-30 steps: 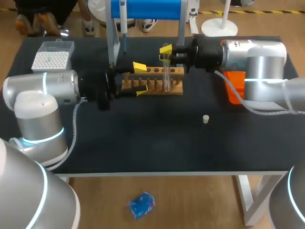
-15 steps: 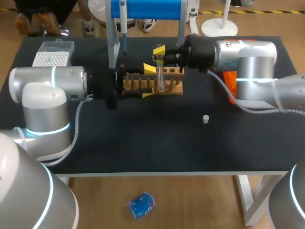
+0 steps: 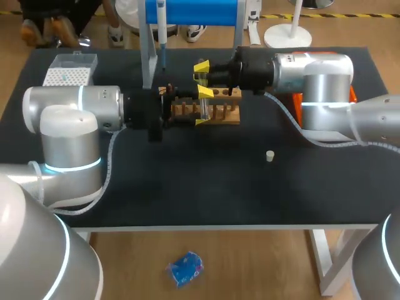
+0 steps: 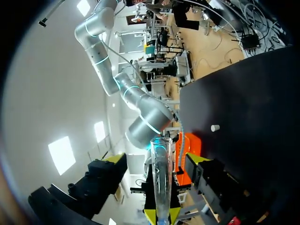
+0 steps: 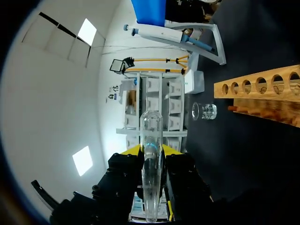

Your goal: Invert the test tube, pick up the pipette, mount the tip to pipette, aspirate from beaker and dispense into the tube, eject the tip, return the pipette, and cap with the stopper.

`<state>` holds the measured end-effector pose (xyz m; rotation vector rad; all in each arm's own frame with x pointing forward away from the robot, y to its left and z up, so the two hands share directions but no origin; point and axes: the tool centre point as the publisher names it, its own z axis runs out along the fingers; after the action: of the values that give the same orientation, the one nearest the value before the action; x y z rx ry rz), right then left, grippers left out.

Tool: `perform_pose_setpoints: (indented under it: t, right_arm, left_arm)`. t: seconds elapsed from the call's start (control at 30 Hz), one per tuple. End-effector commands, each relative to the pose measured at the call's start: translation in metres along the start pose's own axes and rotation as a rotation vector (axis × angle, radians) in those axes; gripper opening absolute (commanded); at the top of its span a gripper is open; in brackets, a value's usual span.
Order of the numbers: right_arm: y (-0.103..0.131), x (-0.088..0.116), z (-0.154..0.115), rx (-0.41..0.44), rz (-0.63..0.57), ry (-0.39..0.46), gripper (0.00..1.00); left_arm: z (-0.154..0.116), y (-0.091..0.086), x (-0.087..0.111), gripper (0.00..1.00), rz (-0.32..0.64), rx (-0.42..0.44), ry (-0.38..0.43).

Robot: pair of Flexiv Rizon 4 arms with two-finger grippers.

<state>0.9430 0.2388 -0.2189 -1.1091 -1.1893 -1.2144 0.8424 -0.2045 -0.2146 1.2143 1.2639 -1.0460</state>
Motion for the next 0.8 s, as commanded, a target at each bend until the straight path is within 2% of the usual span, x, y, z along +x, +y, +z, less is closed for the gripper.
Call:
perform_pose_setpoints:
  t: [0.03,0.1,0.2,0.3,0.4,0.53,0.57,0.6,0.63,0.8]
  right_arm:
    - [0.0022,-0.001,0.0002,0.006,0.001,0.0,0.0]
    - [0.0018,-0.0019,0.0004,0.007,0.002,0.0,0.0]
    - [0.0015,-0.0031,0.0008,0.007,0.004,0.001,0.0]
    - [0.0012,-0.0038,0.0011,0.008,0.007,0.002,0.0]
    - [0.0011,-0.004,0.0011,0.009,0.008,0.002,0.0]
    - [0.001,-0.004,0.0011,0.01,0.007,0.003,0.0]
    - [0.0008,-0.0038,0.001,0.011,0.007,0.003,0.0]
    - [0.0007,-0.0035,0.001,0.011,0.007,0.004,0.0]
    - [0.0005,-0.0033,0.0009,0.011,0.006,0.004,0.0]
    - [0.0001,-0.0027,0.0008,0.011,0.005,0.008,0.0]
  left_arm:
    - [0.0056,0.0038,0.0019,0.64,-0.001,0.006,0.0]
    - [0.0063,0.004,0.0019,0.61,-0.002,0.007,-0.001]
    - [0.0069,0.0041,0.0021,0.49,-0.004,0.008,-0.003]
    - [0.0074,0.0041,0.0022,0.46,-0.005,0.01,-0.005]
    - [0.0082,0.004,0.0024,0.38,-0.005,0.011,-0.01]
    - [0.0083,0.0047,0.0033,0.31,-0.008,0.009,-0.012]
    - [0.0083,0.005,0.0038,0.27,-0.008,0.008,-0.011]
    - [0.0083,0.005,0.0039,0.18,-0.009,0.007,-0.011]
    - [0.0083,0.0051,0.0041,0.0,-0.009,0.007,-0.012]
    - [0.0083,0.0052,0.0046,0.0,-0.013,0.007,-0.015]
